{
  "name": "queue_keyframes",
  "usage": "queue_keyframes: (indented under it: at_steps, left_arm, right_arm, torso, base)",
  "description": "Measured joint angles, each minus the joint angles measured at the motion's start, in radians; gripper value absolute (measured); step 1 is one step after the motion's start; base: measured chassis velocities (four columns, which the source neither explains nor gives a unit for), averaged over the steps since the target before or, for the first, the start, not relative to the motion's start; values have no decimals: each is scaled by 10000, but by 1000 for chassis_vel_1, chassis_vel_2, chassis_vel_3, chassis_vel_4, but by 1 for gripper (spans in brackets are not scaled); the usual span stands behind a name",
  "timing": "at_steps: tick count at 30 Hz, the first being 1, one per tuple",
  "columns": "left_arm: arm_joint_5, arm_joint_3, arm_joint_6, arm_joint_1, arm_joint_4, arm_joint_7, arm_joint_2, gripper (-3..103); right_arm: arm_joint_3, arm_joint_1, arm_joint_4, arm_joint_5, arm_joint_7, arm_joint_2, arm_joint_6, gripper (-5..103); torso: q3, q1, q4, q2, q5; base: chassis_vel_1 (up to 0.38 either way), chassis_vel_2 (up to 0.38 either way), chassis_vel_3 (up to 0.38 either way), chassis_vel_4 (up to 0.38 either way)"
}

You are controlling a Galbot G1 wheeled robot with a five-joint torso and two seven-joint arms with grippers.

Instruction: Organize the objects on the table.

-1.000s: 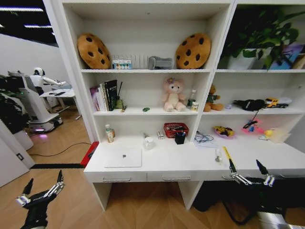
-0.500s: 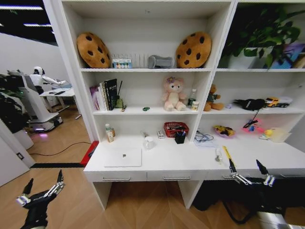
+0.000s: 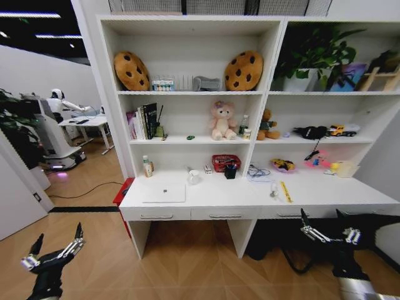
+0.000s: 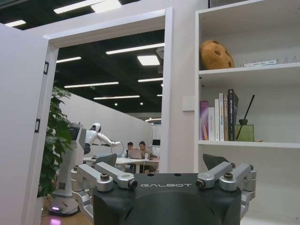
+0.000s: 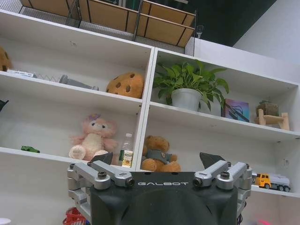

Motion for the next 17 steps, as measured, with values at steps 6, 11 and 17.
queue_keyframes:
  at_steps: [6, 11, 17]
  left_arm:
    - [0, 0, 0, -1, 0, 0, 0, 100]
    - [0, 0, 0, 0, 0, 0, 0, 100]
    - [0, 0, 0, 0, 1, 0, 0, 100]
  right_arm:
    - [-1, 2, 0, 0, 0, 0, 0, 100]
    - [0, 0, 0, 0, 0, 0, 0, 100]
    - [0, 0, 0, 0, 0, 0, 0, 100]
  torso:
    - [2, 9, 1, -5, -1]
    - [-1, 1, -3, -1, -2]
    - [-1, 0, -2, -1, -2]
  base:
    - [-54, 32, 44, -37]
    - [0, 0, 0, 0]
    - [0, 0, 0, 0]
